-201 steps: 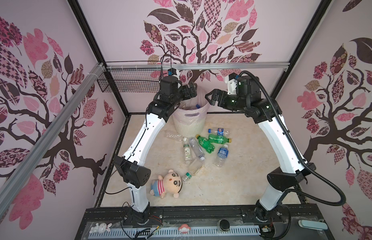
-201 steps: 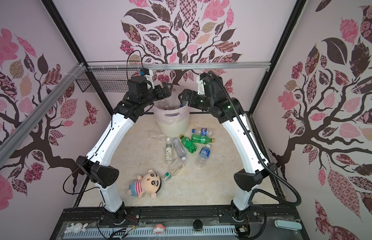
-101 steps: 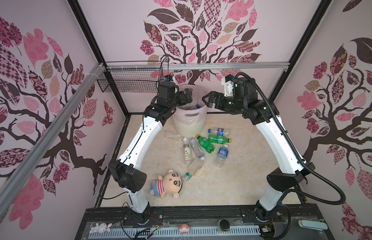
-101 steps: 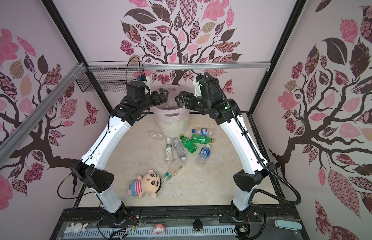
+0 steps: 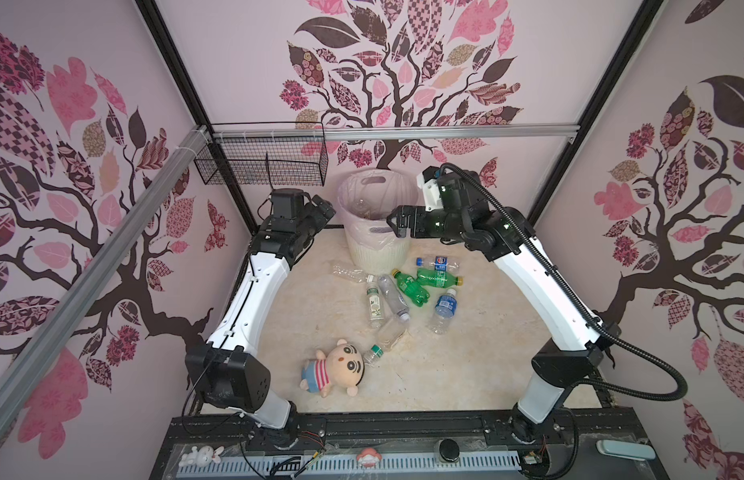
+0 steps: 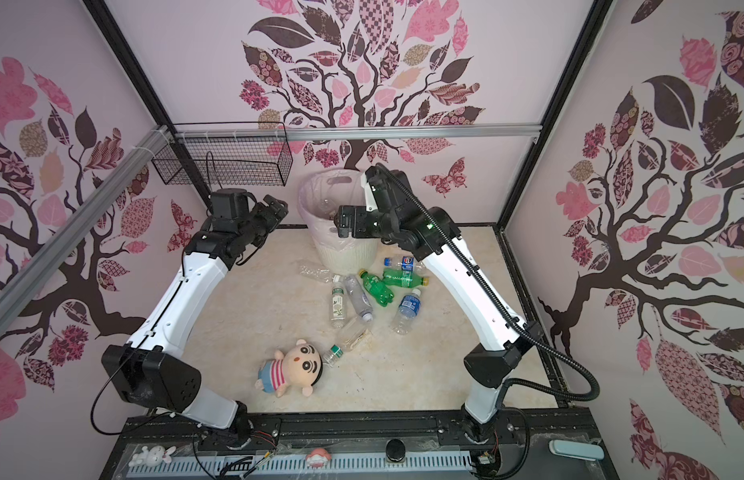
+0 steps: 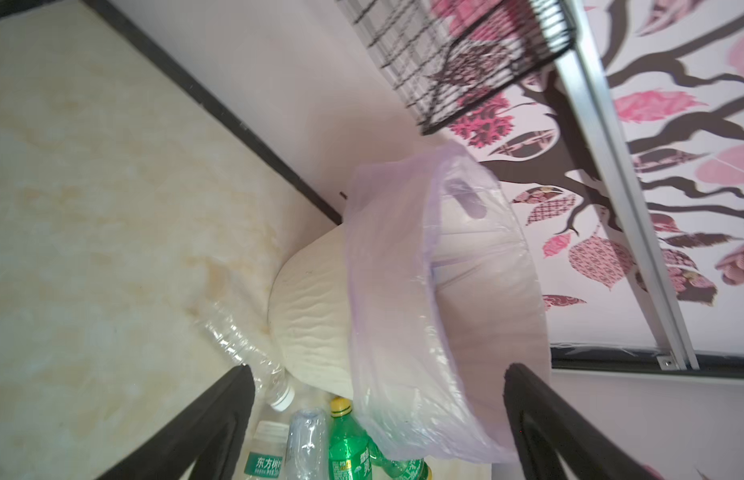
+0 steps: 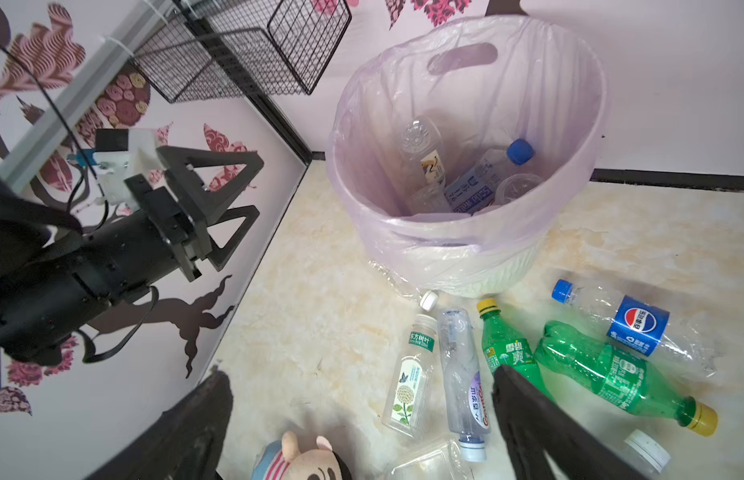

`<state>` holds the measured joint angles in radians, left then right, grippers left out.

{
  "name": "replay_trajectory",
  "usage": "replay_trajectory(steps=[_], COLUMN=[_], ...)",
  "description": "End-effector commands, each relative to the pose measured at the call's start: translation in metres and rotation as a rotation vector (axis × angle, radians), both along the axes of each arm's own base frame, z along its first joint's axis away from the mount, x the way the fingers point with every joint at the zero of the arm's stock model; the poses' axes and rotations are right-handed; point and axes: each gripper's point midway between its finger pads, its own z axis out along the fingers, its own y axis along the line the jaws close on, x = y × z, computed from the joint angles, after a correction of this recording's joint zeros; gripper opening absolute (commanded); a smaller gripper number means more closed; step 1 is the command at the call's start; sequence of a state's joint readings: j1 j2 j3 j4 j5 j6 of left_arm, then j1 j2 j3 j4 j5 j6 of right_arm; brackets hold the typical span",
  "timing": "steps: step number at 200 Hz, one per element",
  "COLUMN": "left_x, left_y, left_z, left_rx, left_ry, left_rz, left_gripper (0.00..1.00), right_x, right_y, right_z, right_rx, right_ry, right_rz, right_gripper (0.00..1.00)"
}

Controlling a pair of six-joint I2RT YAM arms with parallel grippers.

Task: Throw the plastic bottles in the bin
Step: 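Lower the left gripper toward the crumpled clear bottle beside the bin, then close the left gripper on the crumpled clear bottle's base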

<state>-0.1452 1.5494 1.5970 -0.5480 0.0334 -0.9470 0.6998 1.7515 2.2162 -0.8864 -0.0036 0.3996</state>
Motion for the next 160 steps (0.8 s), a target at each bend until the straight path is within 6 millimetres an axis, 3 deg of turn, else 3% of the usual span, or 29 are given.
replay_trajectory(steps=[1, 43, 97, 160], left_x=[-0.009, -0.011, 0.008, 0.030], left_y=[0.005, 0.011, -0.003, -0.010], left_z=[-0.036, -0.117, -0.190, -0.239], left_rx=[-0.165, -0.280, -0.357, -0.344], left_ry=[0.113, 0.326, 0.487, 0.570], left_rz=[0.063, 0.161, 0.162, 0.133], left_gripper=[0.97, 0.97, 0.96, 0.93], right_x=[-0.006, -0.020, -0.028, -0.028], right_y=[0.009, 0.024, 0.023, 0.021], right_z=[-0.027, -0.069, -0.100, -0.116], right_rx=[-0.140, -0.249, -0.344, -0.362], right_ry=[-0.014, 0.009, 0.026, 0.047], right_rz=[0.008, 0.039, 0.030, 0.014], right_gripper=[1.00, 1.00, 1.00, 0.99])
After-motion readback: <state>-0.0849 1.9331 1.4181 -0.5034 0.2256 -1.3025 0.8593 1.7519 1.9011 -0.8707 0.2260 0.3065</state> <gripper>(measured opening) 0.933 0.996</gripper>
